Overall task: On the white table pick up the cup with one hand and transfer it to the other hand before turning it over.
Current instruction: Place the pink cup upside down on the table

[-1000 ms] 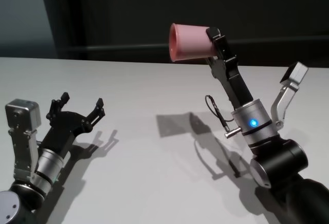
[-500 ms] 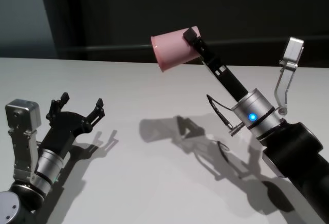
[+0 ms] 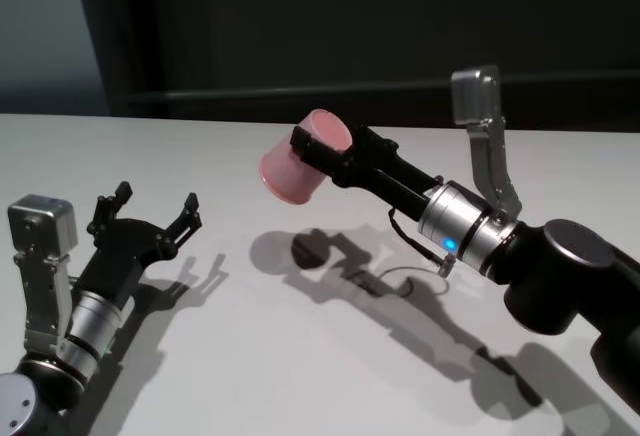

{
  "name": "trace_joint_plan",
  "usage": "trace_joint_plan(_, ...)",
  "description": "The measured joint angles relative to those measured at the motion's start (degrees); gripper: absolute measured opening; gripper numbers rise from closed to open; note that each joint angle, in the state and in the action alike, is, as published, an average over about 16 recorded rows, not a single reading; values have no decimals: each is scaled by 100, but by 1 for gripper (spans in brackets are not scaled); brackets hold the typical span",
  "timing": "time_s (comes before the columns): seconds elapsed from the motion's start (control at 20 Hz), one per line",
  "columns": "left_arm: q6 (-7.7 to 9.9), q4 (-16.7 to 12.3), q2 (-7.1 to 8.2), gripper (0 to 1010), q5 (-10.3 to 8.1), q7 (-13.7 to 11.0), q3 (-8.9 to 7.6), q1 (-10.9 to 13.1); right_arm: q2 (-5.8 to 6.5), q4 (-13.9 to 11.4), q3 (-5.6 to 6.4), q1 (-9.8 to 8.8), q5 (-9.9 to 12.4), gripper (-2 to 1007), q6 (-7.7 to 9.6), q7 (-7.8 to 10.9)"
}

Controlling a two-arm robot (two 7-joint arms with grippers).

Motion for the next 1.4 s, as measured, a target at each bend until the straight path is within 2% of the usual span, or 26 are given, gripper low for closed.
trace_joint_plan(0.15, 1, -1, 0, 1001, 1, 2, 0, 0, 74, -74, -223, 101, -571, 752, 76, -375)
trace_joint_plan(0.25, 2, -2, 0, 1001, 2, 2, 0, 0, 101, -100, -350, 162, -884, 752, 154, -563)
trace_joint_plan(0.5, 3, -3, 0, 1001, 3, 4, -1, 0, 110, -105, -559, 260, -1375, 752, 385, -843)
trace_joint_plan(0.9, 4, -3, 0, 1001, 4, 4, -1, 0, 119, -139, -715, 333, -1807, 752, 765, -1116)
trace_joint_plan(1.4, 4, -3, 0, 1001, 4, 3, -1, 0, 153, -235, -745, 426, -2136, 752, 1335, -1383)
